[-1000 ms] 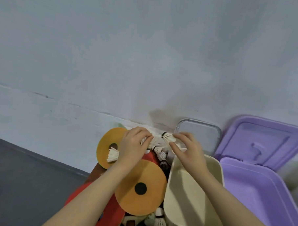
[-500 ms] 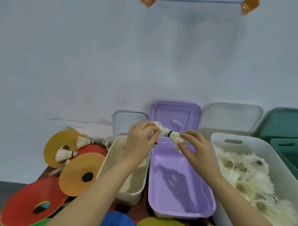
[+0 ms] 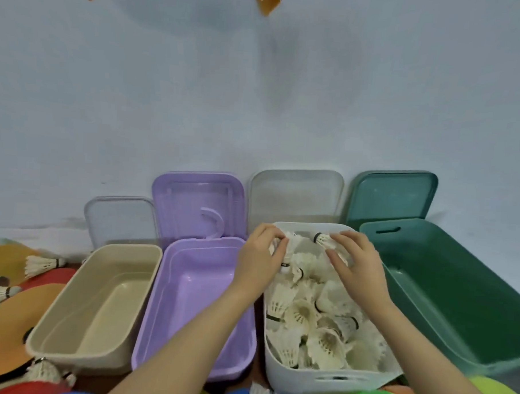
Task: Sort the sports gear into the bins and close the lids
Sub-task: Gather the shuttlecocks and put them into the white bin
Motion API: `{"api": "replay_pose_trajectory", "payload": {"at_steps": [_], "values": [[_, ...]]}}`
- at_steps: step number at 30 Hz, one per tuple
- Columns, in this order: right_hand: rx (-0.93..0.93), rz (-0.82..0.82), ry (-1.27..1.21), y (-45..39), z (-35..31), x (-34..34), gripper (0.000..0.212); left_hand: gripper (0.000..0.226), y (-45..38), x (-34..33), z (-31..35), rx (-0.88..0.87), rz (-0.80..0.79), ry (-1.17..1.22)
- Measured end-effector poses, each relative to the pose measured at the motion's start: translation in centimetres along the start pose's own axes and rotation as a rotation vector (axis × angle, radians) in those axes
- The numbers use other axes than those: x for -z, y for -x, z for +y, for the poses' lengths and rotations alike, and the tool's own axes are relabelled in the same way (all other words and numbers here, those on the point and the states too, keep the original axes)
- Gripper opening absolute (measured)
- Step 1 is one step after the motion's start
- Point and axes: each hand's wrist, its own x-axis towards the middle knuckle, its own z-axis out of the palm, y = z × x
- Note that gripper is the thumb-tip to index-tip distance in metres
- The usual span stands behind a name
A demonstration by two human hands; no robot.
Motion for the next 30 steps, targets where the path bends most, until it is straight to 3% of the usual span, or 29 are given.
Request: {"api": "replay_pose_trajectory", "payload": {"at_steps": [4,9,12,15,17,20,24,30], "values": [[-0.084,-0.077,-0.028,-1.2,2.9,-1.0,0.033,0.005,-1.8,-3.6,0.3,0.128,-0.03,0.024],[-0.11,-0.051,-0.069,-2.8,3.4,-2.8,0.041,0.006,-2.9,-6.5,-0.5,0.233,-0.079,-0.051],[-0.14,0.025,-0.125,-3.2,3.3,-3.0,0.041,0.01,-2.4,-7.4,-1.8,0.248,-0.324,-0.267],[-0.135,0.024,-0.117,-3.2,3.8,-3.3,0.04,0.031,-1.5,-7.5,-3.0,0.228,-0.503,-0.362],[-0.138,-0.11,-0.077,-3.0,4.2,-3.8,0.041,0.044,-1.5,-7.3,-3.5,0.144,-0.538,-0.373],[-0.157,-0.372,-0.003,-1.9,5.0,-4.9,0.046,0.039,-1.9,-7.0,-4.0,0.02,-0.583,-0.452],[-0.182,-0.652,0.112,-0.5,5.0,-6.1,0.052,0.035,-1.5,-6.1,-5.1,0.051,-0.69,-0.56],[-0.225,-0.722,0.27,-0.6,3.7,-5.3,0.056,0.026,-1.2,-4.3,-4.2,0.046,-0.554,-0.487]]}}
